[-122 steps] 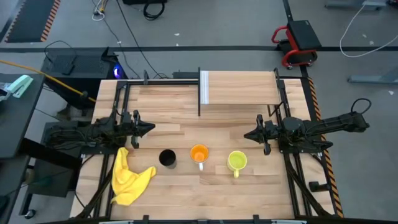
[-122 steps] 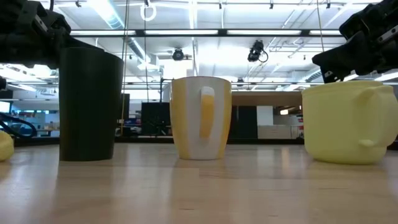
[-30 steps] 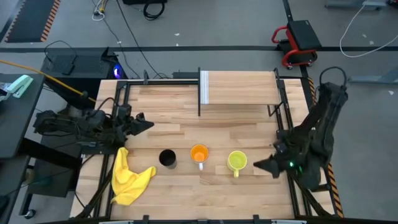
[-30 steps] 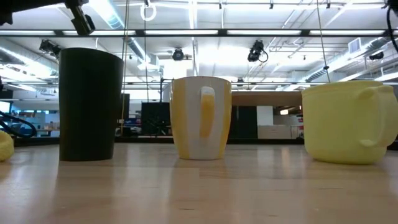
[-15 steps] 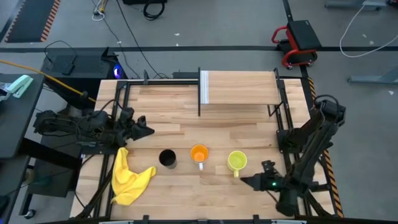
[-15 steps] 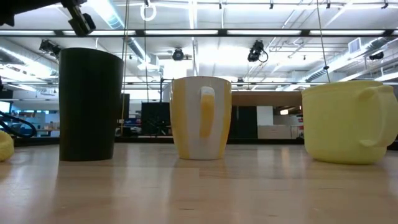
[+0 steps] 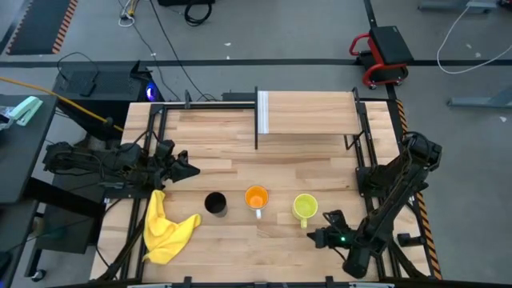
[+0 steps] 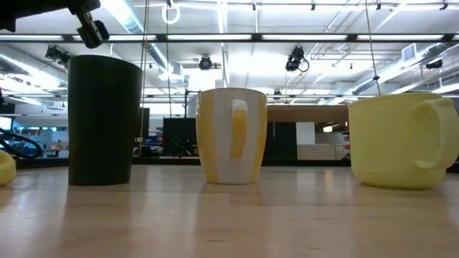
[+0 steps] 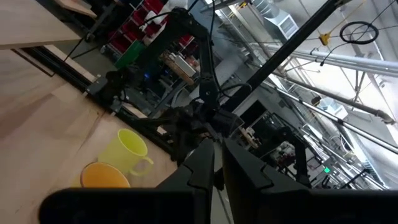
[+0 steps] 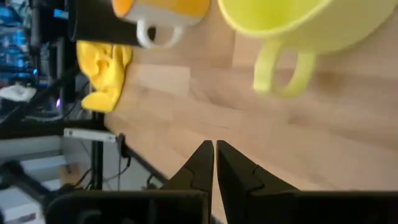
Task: Stack small to large cups/mugs on shelf
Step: Put the yellow mug on the shelf
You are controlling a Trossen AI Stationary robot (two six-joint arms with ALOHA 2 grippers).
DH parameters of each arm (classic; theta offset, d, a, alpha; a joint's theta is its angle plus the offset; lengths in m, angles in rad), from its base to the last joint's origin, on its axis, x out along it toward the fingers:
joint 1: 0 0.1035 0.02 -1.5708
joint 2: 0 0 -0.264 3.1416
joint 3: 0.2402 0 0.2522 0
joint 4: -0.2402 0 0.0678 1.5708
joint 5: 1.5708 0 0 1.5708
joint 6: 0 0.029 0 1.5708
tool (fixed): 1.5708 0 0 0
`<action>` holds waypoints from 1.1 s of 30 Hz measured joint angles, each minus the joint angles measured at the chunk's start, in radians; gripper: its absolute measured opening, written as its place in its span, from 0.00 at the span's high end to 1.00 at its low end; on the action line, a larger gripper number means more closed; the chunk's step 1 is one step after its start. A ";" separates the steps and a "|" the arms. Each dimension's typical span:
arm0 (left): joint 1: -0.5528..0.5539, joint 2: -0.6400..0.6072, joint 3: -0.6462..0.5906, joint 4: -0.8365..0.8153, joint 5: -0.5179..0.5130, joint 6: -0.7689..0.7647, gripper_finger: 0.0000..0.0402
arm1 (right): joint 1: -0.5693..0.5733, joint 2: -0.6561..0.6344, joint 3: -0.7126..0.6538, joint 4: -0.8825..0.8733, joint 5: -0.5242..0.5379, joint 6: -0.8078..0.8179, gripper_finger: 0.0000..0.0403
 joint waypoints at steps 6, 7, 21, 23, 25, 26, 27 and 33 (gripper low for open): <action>0.000 0.000 0.000 0.001 0.000 -0.007 0.89 | -0.022 -0.001 0.000 -0.095 -0.013 -0.022 0.93; 0.000 0.000 0.000 0.000 0.000 -0.009 0.89 | -0.016 -0.002 0.000 -0.119 -0.015 -0.021 0.93; 0.000 0.000 0.000 -0.001 -0.019 -0.031 0.90 | -0.007 -0.004 -0.005 -0.212 -0.049 -0.026 0.91; 0.000 0.000 0.000 -0.004 -0.019 -0.034 0.90 | -0.021 -0.004 -0.005 -0.213 -0.030 -0.065 0.90; 0.000 0.000 0.000 -0.004 -0.019 -0.040 0.90 | -0.033 -0.004 -0.005 -0.208 -0.004 -0.115 0.90; 0.000 0.000 0.000 -0.004 -0.019 -0.044 0.90 | -0.038 -0.004 -0.005 -0.205 0.002 -0.131 0.90; 0.000 0.000 0.000 -0.005 -0.019 -0.046 0.90 | -0.043 -0.004 -0.005 -0.206 0.003 -0.146 0.90; 0.000 0.000 0.000 -0.005 -0.019 -0.057 0.90 | -0.032 -0.004 -0.005 -0.194 -0.053 -0.197 0.92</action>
